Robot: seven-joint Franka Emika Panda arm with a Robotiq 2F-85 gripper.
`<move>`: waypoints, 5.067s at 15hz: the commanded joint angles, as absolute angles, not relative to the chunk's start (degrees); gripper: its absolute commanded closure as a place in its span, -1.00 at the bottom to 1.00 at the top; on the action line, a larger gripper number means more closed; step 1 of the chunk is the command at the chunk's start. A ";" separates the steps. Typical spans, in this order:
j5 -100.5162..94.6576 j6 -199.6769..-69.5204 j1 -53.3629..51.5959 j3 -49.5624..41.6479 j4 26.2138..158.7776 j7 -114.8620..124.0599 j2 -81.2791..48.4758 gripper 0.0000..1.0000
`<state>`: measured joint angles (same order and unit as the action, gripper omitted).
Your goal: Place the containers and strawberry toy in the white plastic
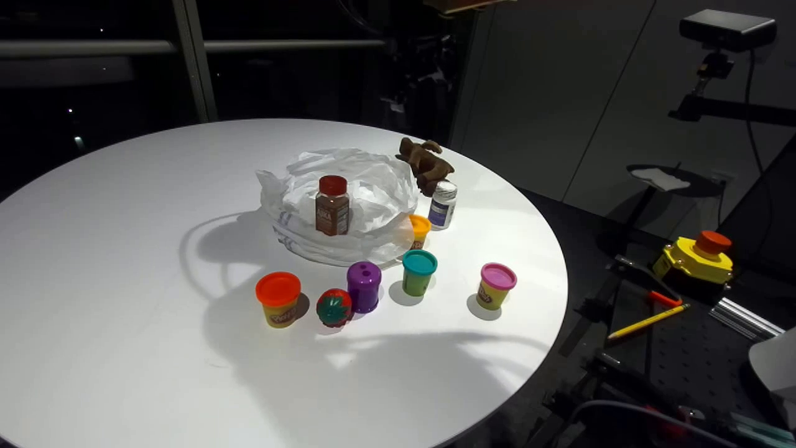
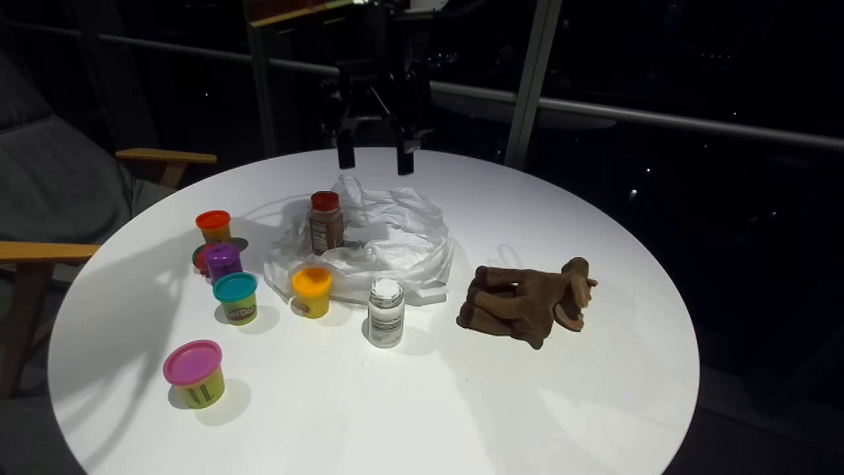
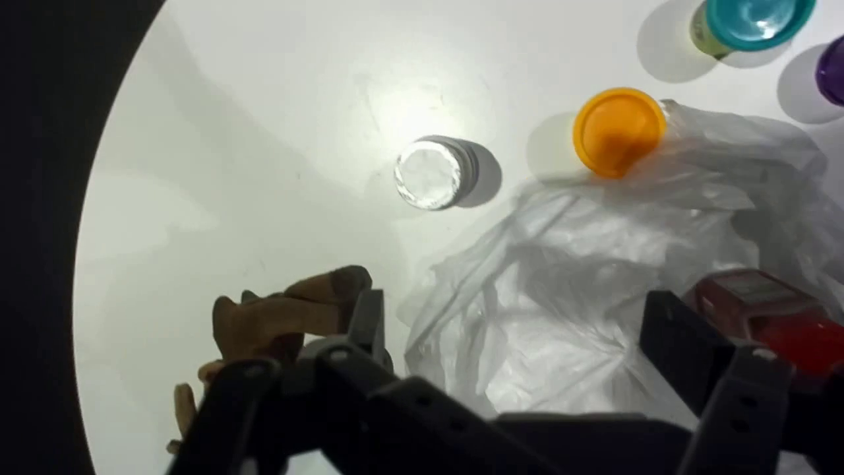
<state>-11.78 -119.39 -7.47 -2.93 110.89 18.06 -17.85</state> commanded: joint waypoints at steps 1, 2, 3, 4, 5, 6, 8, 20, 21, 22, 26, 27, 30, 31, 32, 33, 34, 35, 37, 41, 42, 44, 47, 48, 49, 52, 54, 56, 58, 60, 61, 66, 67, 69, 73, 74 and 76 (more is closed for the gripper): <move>-10.13 -121.27 -3.52 -2.57 116.68 11.73 -17.08 -1.00; -8.35 -122.62 -2.16 -2.22 118.02 9.18 -17.45 -1.00; -7.64 -123.88 -1.29 -2.32 118.82 7.82 -18.20 -1.00; -6.87 -125.09 -0.81 -2.29 119.86 7.08 -18.34 -1.00; -6.72 -126.42 -0.31 -2.44 120.74 6.24 -18.82 -1.00; -6.06 -127.34 0.23 -2.42 121.28 5.23 -19.51 -1.00; -4.89 -128.67 0.97 -2.34 121.51 3.91 -21.22 -1.00; -4.15 -137.48 0.94 -2.97 120.78 2.82 -25.90 -0.36; -4.41 -138.28 0.87 -3.14 120.92 2.85 -25.61 -0.17; -4.66 -139.11 0.82 -3.29 120.95 2.87 -25.42 -0.02; -4.34 -139.22 1.01 -3.24 120.15 2.41 -25.75 0.50; -4.86 -138.75 0.60 -3.47 120.05 2.93 -25.42 0.50; -8.71 -134.45 -2.03 -4.68 118.60 5.96 -22.98 0.50; -11.57 -132.85 -3.69 -5.54 117.51 8.17 -21.84 0.50; -13.62 -131.11 -4.79 -5.74 116.05 10.08 -20.98 0.50; -15.09 -129.17 -5.59 -5.51 114.48 11.67 -20.22 0.50; -16.29 -127.70 -6.37 -5.00 112.44 13.06 -20.03 0.50; -16.64 -126.11 -6.86 -4.20 110.54 13.61 -19.96 0.50; -16.95 -124.63 -7.82 -3.04 106.73 14.43 -21.33 0.50; -15.28 -121.63 -8.15 -2.14 101.28 14.34 -26.63 0.50; -14.80 -120.92 -7.98 -2.09 100.59 14.10 -27.88 0.50; -13.46 -120.12 -7.47 -1.88 99.94 13.24 -30.39 0.50; -9.18 -121.59 -6.03 -0.15 100.34 9.87 -32.63 0.50; -7.64 -121.68 -5.70 0.45 100.38 8.72 -33.04 0.50; -6.57 -121.81 -5.49 0.87 100.51 7.99 -33.31 0.50; -3.30 -122.64 -4.67 2.11 101.24 5.74 -33.21 0.50; -1.19 -122.98 -4.10 2.52 101.40 4.70 -33.51 0.50; -0.89 -124.69 -4.21 2.05 101.97 4.88 -33.88 0.50; -1.52 -127.00 -4.24 1.84 103.03 4.47 -33.84 0.50; -2.22 -130.20 -4.63 1.61 104.34 4.72 -33.92 -0.50; -2.34 -131.67 -4.78 1.59 104.98 4.80 -33.85 -0.51; -2.91 -136.68 -5.94 1.49 110.45 5.66 -27.88 -1.00; -2.69 -135.66 -6.14 1.56 111.57 6.12 -25.72 -1.00; -1.18 -133.76 -6.10 1.92 114.70 7.64 -20.54 -1.00; 0.39 -133.46 -5.79 1.73 123.37 12.60 -8.52 -1.00; 0.26 -132.80 -5.69 1.73 125.28 13.41 -6.02 -1.00; 0.27 -131.98 -5.21 1.78 129.67 14.84 -1.74 -1.00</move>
<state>-0.88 -132.56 -5.70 1.76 121.51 12.44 -10.14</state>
